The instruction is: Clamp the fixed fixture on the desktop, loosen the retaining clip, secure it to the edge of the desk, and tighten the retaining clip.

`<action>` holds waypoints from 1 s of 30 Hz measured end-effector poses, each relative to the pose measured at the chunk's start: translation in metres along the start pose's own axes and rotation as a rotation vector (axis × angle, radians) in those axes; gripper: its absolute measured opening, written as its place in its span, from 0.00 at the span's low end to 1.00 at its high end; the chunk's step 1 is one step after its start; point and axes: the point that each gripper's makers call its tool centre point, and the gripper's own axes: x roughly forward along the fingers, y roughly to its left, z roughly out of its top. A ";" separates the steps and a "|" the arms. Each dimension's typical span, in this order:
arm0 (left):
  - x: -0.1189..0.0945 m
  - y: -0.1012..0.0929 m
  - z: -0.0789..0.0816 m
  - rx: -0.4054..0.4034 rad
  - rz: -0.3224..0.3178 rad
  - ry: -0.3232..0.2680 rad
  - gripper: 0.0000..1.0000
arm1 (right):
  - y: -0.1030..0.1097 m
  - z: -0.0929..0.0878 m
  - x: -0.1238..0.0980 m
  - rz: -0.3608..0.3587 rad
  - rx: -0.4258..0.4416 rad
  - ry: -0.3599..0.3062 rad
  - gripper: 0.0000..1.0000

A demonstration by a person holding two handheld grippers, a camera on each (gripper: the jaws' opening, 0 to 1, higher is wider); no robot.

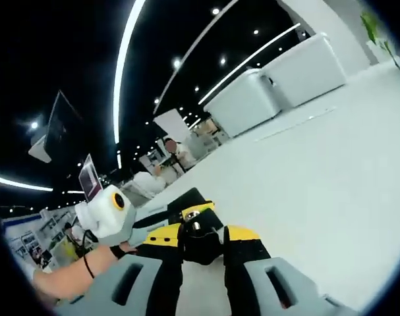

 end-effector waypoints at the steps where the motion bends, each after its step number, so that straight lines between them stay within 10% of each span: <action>1: 0.000 0.000 0.000 0.000 0.000 0.000 0.07 | 0.001 0.000 0.000 -0.002 -0.016 -0.002 0.23; 11: 0.000 0.000 0.000 0.003 0.001 -0.001 0.07 | 0.008 0.005 0.000 -0.040 -0.337 -0.030 0.20; 21: 0.000 0.001 0.000 0.001 0.002 0.000 0.07 | 0.025 0.002 0.001 -0.122 -1.007 -0.027 0.20; 30: 0.000 0.001 0.000 0.002 0.002 0.000 0.07 | 0.025 0.001 0.002 -0.144 -1.119 -0.019 0.21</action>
